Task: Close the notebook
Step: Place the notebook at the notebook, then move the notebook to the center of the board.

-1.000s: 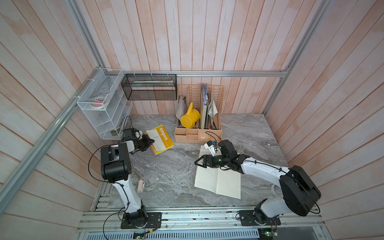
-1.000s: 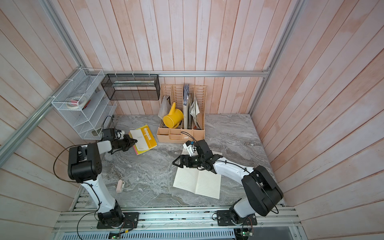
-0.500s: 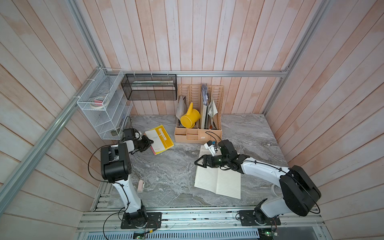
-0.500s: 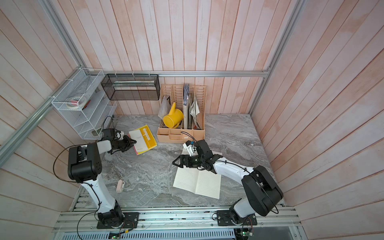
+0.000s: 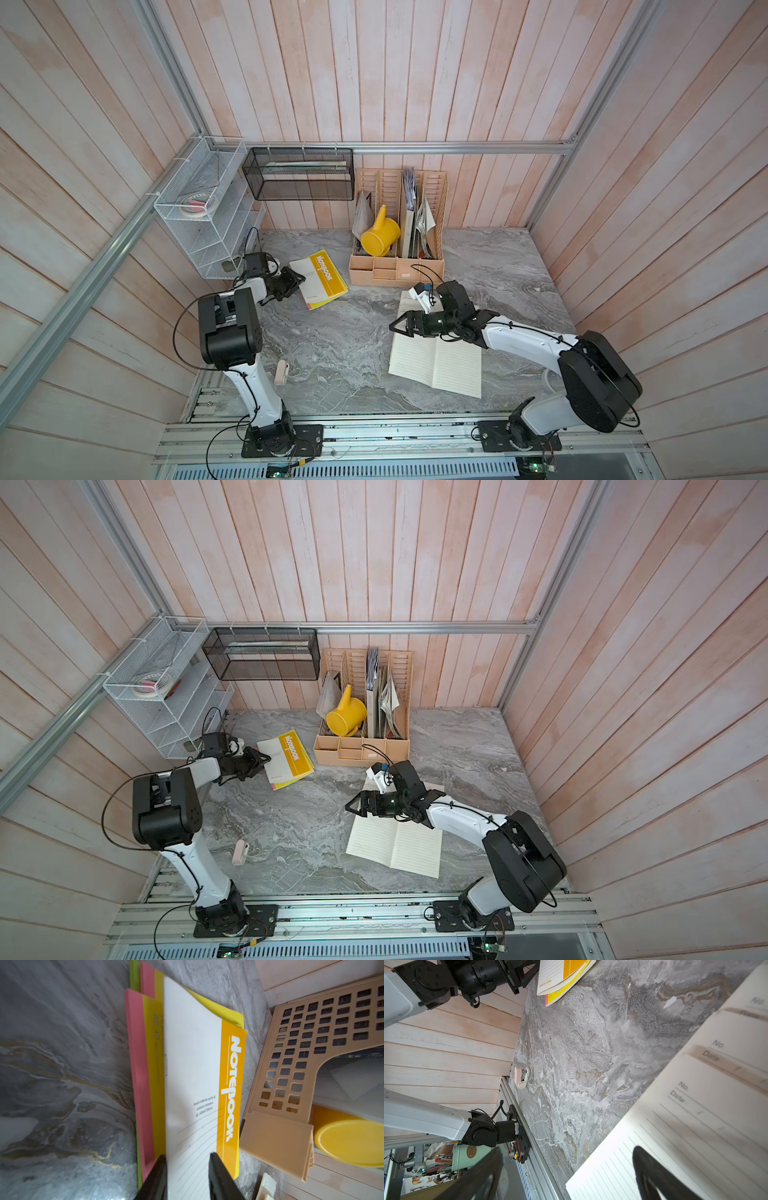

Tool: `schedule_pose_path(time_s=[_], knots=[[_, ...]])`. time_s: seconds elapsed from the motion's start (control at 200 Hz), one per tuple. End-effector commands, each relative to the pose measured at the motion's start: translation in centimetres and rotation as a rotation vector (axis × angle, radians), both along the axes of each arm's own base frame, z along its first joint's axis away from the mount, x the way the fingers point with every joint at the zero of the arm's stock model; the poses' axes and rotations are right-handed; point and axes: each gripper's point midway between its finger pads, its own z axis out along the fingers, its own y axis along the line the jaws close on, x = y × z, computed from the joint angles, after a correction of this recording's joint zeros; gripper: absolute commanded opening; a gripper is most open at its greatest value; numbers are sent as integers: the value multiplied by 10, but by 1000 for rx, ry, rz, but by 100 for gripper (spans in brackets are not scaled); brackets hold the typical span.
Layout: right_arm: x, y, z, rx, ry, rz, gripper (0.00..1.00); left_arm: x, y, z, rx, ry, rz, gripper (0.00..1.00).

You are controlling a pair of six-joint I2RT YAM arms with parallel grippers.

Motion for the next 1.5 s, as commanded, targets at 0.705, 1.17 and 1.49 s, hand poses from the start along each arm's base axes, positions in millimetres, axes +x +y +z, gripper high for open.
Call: schedule_pose_path(time_s=[0.705, 1.17, 1.49], knots=[[-6, -6, 13, 22, -27, -9, 98, -9, 40, 54, 227, 50, 112, 42], [13, -58, 9, -47, -24, -187, 98, -100, -157, 128, -43, -211, -344, 43], [7, -130, -26, -179, 92, -457, 98, -212, -218, 86, -155, -62, -563, 49]])
